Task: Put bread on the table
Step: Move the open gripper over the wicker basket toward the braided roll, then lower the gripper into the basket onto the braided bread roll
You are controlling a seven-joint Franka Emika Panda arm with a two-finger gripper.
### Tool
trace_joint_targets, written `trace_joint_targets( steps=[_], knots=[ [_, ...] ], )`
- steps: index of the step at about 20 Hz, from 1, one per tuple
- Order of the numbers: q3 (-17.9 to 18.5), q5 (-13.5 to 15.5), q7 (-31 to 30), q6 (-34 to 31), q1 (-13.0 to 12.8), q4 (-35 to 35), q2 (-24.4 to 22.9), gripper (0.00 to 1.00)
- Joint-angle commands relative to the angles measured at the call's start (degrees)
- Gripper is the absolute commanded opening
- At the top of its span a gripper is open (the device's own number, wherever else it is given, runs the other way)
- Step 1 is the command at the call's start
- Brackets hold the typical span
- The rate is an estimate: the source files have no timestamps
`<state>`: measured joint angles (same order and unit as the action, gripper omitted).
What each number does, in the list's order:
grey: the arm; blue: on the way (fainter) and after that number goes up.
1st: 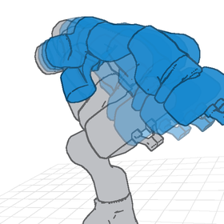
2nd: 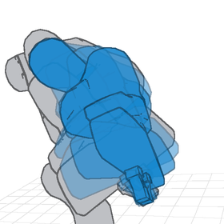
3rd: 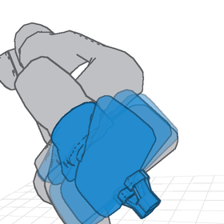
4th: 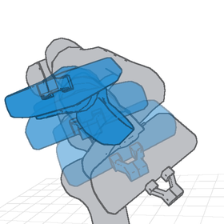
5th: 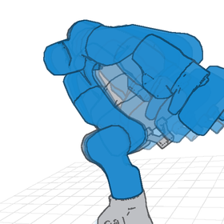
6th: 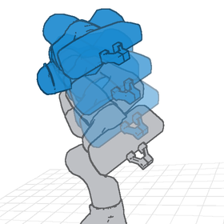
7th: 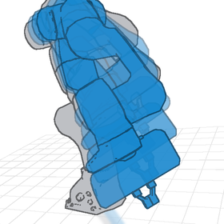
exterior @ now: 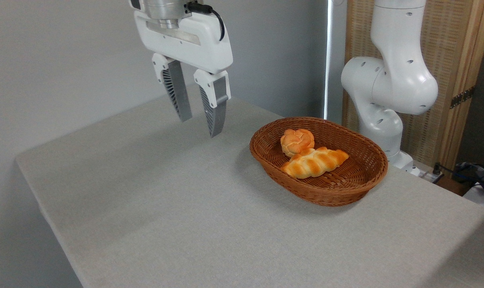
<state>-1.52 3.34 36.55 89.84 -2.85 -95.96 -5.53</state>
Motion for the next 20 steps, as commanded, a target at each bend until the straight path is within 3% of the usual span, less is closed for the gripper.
trace_joint_targets(
  steps=[1, 4, 12, 14, 16, 20],
  knots=[
    [-0.06, 1.14, 6.76, -0.19, 0.13, -9.75, -8.86, 1.00],
    [0.03, 1.06, 11.16, -0.19, -1.36, -16.87, -14.23, 1.00],
    [0.29, 0.27, 16.80, -0.36, -2.24, -37.35, -28.03, 1.00],
    [0.47, -0.26, 18.72, -0.36, -2.33, -41.31, -29.01, 1.00],
    [0.47, -3.59, 21.88, -0.36, -2.33, -44.13, -29.27, 1.00],
    [1.78, -5.53, 22.60, 0.86, -2.16, -45.89, -29.10, 1.00]
  ],
)
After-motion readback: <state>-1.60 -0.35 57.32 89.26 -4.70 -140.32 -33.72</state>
